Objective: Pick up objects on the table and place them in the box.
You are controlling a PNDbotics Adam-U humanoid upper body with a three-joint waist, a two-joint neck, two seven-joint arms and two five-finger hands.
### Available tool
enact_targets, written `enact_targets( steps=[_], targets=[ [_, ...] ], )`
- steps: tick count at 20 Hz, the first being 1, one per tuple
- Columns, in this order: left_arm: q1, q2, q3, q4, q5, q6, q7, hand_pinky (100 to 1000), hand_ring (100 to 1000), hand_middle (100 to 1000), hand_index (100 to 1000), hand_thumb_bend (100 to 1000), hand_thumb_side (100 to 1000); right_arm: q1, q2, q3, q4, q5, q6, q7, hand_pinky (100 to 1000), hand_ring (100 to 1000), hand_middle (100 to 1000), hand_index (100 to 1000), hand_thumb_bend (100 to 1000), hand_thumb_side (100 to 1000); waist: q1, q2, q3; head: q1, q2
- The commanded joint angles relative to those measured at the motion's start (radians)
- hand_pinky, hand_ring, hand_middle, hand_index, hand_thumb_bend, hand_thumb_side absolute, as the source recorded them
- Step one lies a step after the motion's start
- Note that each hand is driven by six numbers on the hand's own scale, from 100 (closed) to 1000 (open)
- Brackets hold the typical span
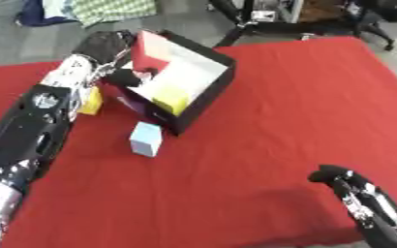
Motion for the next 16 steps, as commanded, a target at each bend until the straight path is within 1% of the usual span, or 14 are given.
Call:
enact_targets(
  steps=[1,2,3,5,6,7,8,9,10,13,16],
  targets=[
    [-0.023,0.024,0.003,-0.022,0.022,-0.002,0.010,806,808,872,1000,397,951,-0.003,-0.010,-0.005,-0.011,-0.002,-0.003,0.000,1000,802,714,814,100,570,-0.013,-0.023,0.002,-0.001,-0.002],
    [-0.024,0.030,0.002,-0.027,0.029,-0.005,0.010,811,816,882,1000,416,965,-0.003,-0.010,-0.006,-0.011,-0.002,-0.003,-0.001,1000,802,714,813,100,571,-0.012,-0.023,0.003,-0.002,-0.002],
    [-0.025,0.036,0.000,-0.031,0.035,-0.006,0.006,823,831,907,1000,477,1000,-0.002,-0.010,-0.006,-0.011,-0.001,-0.003,-0.001,1000,802,714,813,100,574,-0.012,-0.023,0.004,-0.001,-0.002],
    [-0.027,0.045,-0.003,-0.035,0.038,-0.008,-0.011,836,848,928,1000,585,1000,-0.002,-0.011,-0.006,-0.011,0.000,-0.003,-0.001,1000,802,714,813,100,569,-0.012,-0.023,0.004,-0.002,-0.002],
    [-0.028,0.049,-0.006,-0.037,0.034,-0.011,-0.020,840,853,933,1000,654,1000,-0.002,-0.011,-0.005,-0.011,0.000,-0.004,-0.001,1000,802,714,814,100,568,-0.012,-0.024,0.005,-0.003,-0.002],
    [-0.029,0.053,-0.008,-0.041,0.029,-0.014,-0.029,844,859,938,1000,726,998,-0.002,-0.011,-0.005,-0.011,-0.001,-0.004,0.000,1000,802,714,814,100,571,-0.012,-0.024,0.005,-0.003,-0.002],
    [-0.030,0.056,-0.010,-0.044,0.021,-0.019,-0.038,847,862,940,1000,805,967,-0.002,-0.012,-0.006,-0.010,-0.001,-0.004,-0.001,1000,802,714,814,100,571,-0.012,-0.025,0.005,-0.003,-0.002],
    [-0.031,0.059,-0.012,-0.048,0.013,-0.025,-0.047,847,863,940,1000,847,947,-0.001,-0.012,-0.006,-0.010,0.000,-0.003,-0.001,1000,802,714,814,100,570,-0.012,-0.025,0.006,-0.003,-0.002],
    [-0.032,0.061,-0.012,-0.053,0.005,-0.029,-0.054,847,862,939,1000,865,932,-0.001,-0.012,-0.006,-0.010,-0.001,-0.004,-0.001,1000,802,714,814,100,569,-0.012,-0.025,0.006,-0.002,-0.002],
    [-0.033,0.066,-0.010,-0.062,-0.005,-0.036,-0.064,847,860,937,1000,872,923,-0.001,-0.012,-0.005,-0.010,-0.001,-0.004,0.000,1000,802,713,814,100,566,-0.012,-0.026,0.006,-0.003,-0.002],
    [-0.036,0.079,-0.009,-0.078,0.008,-0.041,-0.064,846,856,930,1000,849,918,-0.001,-0.013,-0.007,-0.010,-0.001,-0.004,-0.001,1000,802,713,814,100,566,-0.011,-0.026,0.006,-0.005,-0.002]
  ],
)
